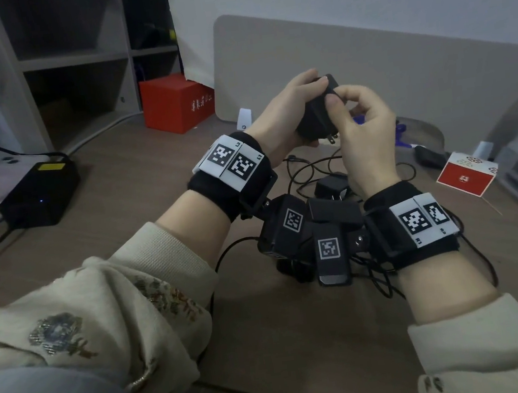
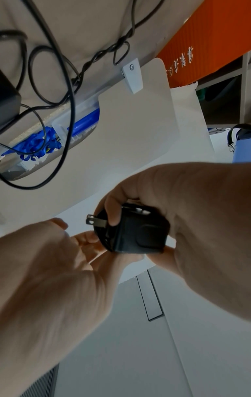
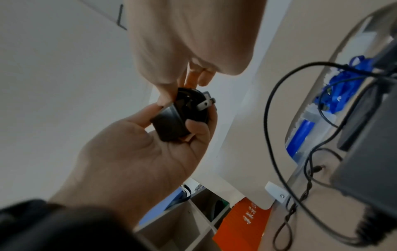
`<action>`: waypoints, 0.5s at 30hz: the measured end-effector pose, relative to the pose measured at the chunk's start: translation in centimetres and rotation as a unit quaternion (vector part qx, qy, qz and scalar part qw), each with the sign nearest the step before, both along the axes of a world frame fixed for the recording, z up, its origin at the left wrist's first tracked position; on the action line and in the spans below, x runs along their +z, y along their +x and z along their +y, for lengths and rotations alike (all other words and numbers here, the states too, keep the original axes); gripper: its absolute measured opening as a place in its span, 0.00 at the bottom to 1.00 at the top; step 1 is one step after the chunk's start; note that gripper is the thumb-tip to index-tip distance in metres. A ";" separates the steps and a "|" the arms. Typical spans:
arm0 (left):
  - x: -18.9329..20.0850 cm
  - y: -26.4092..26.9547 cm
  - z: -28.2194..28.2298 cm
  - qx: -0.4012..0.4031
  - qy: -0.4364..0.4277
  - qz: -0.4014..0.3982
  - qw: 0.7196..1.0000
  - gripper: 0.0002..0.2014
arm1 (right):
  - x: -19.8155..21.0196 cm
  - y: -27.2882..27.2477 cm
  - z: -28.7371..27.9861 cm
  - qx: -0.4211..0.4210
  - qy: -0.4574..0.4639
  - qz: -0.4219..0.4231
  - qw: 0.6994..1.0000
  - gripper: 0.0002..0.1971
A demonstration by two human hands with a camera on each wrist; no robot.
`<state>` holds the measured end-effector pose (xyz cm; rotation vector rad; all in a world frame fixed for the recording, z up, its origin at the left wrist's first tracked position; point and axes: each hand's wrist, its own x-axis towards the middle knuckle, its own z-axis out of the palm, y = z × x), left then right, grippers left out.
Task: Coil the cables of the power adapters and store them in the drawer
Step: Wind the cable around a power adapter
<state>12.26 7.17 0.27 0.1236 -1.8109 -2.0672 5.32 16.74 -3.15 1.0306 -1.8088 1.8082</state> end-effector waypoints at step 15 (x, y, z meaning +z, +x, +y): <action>0.1 0.3 1.1 -0.016 0.037 0.050 0.998 0.25 | 0.4 0.5 -0.2 0.034 -0.060 -0.092 0.993 0.04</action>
